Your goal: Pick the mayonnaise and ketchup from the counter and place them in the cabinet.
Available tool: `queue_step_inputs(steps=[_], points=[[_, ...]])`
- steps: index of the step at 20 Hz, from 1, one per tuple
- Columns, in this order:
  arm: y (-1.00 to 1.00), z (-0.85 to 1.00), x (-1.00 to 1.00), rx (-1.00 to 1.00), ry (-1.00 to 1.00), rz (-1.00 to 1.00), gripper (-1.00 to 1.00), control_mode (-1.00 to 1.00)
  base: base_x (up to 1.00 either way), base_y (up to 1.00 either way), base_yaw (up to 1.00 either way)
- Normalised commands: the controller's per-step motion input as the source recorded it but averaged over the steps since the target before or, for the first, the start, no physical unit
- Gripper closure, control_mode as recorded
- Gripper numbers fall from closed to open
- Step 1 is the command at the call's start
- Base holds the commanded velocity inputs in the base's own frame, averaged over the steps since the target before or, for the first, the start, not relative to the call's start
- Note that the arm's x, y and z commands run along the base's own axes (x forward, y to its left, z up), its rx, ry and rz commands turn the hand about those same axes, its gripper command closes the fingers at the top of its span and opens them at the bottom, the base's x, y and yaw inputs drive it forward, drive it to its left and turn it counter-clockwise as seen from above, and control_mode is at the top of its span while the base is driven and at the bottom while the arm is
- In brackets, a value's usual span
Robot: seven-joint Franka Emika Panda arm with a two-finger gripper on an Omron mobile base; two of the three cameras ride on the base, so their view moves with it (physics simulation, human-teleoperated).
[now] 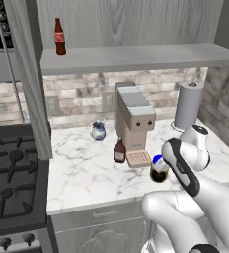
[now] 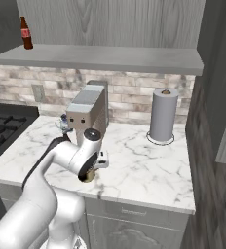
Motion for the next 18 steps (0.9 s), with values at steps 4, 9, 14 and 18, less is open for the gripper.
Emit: queue_step_inputs(steps=[4, 9, 14, 18], points=[[0.0, -0.17, 0.17, 0.0, 0.0, 0.0, -1.0, -1.0, 0.0, 0.0, 0.0], [0.0, -0.17, 0.16, 0.0, 0.0, 0.0, -1.0, -1.0, 0.0, 0.0, 0.0], [0.0, -0.2, 0.15, 0.01, 0.0, 0.0, 1.0, -1.0, 0.0, 0.0, 0.0], [0.0, -0.25, 0.16, 0.05, 0.0, 0.0, 1.0, -1.0, 0.0, 0.0, 0.0]])
